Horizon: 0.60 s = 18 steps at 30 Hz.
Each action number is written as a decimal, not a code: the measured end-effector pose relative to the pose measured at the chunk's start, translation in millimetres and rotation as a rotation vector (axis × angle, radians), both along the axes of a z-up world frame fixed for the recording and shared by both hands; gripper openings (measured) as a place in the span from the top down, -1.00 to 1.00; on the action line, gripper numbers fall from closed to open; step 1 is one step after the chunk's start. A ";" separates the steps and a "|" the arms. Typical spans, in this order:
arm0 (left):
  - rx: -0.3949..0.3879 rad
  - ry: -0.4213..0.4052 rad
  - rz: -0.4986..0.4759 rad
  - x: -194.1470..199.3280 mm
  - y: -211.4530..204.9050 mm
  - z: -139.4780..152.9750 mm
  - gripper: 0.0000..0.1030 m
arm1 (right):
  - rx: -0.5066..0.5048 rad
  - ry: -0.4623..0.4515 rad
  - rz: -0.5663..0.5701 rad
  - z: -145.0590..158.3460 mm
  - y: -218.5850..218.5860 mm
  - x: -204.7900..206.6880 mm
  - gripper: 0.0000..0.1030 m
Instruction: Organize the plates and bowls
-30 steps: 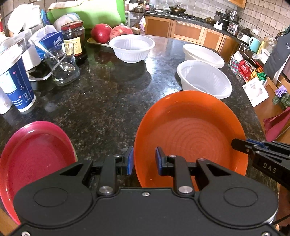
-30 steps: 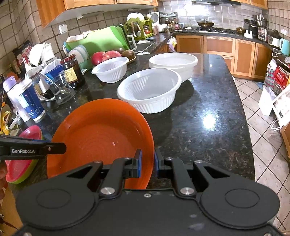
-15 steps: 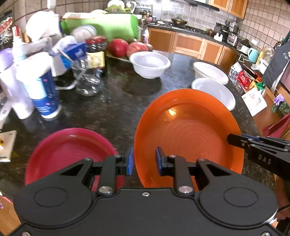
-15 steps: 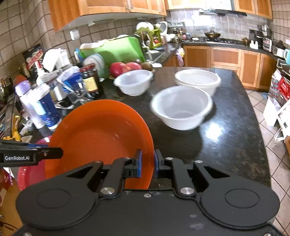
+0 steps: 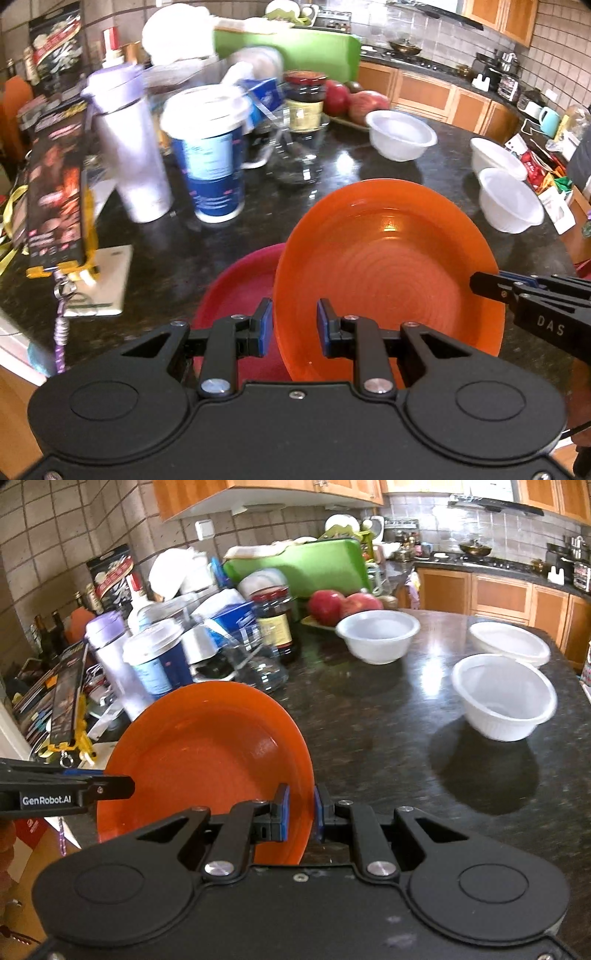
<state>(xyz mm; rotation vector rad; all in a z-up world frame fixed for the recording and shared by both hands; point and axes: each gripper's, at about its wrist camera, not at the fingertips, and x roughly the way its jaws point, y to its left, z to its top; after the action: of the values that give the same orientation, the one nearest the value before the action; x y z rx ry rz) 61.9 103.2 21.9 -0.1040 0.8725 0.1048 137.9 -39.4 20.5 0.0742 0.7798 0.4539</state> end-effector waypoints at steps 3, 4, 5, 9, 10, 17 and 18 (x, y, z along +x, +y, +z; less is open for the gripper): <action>-0.005 0.003 0.013 -5.4 18.6 -3.7 0.38 | -0.004 0.014 0.011 -2.6 20.2 -3.1 0.70; -0.008 0.003 0.017 -6.9 23.7 -4.4 0.38 | -0.008 0.019 0.014 -3.6 27.0 -3.8 0.70; -0.011 0.003 0.019 -7.7 28.4 -5.6 0.38 | -0.011 0.020 0.015 -4.2 33.5 -4.2 0.70; -0.015 0.002 0.015 -8.1 44.4 -10.8 0.38 | -0.025 0.030 0.009 -8.0 53.2 -4.3 0.70; -0.016 0.003 0.010 -7.6 48.1 -12.6 0.38 | -0.030 0.032 0.004 -9.3 57.3 -4.2 0.70; -0.049 0.018 -0.038 1.6 65.3 -24.0 0.38 | -0.065 0.051 -0.049 -18.7 73.7 -3.1 0.70; -0.053 0.021 -0.047 3.4 66.6 -25.2 0.38 | -0.068 0.054 -0.058 -19.4 75.1 -2.8 0.70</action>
<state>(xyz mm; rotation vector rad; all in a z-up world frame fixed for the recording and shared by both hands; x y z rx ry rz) 65.3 169.8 -3.3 -0.1322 0.8984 0.0392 135.1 35.7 1.0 0.0461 0.8431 0.3714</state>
